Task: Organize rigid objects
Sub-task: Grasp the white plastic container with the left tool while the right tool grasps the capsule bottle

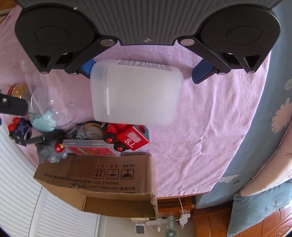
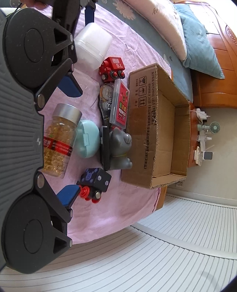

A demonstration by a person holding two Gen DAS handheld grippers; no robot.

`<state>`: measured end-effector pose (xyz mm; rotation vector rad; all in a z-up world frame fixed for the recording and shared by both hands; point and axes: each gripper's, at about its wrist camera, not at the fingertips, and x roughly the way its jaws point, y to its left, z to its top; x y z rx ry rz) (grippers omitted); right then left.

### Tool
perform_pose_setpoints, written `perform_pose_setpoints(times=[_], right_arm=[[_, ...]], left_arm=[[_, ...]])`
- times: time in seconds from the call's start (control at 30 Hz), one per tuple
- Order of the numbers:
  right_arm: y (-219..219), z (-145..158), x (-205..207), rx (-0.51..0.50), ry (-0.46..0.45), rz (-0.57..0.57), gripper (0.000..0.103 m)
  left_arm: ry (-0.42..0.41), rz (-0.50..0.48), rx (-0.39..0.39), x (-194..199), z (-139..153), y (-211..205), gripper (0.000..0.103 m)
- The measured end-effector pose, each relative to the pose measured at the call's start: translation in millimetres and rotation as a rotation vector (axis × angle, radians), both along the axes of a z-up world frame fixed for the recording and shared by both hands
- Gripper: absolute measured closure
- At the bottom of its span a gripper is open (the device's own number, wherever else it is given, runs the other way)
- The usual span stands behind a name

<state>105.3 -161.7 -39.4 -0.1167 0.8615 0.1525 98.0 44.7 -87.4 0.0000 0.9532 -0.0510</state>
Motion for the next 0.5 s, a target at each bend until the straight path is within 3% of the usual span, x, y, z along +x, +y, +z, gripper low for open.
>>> perform_pose_setpoints(times=[0.2, 0.5], right_arm=[[3, -13, 6, -0.039, 0.014, -0.021, 0.000], [-26, -20, -17, -0.053, 0.034, -0.046, 0.000]], left_arm=[[-0.019, -0.009, 0.000, -3, -1, 1, 0.000], [-0.031, -0.004, 0.000, -7, 0, 1, 0.000]])
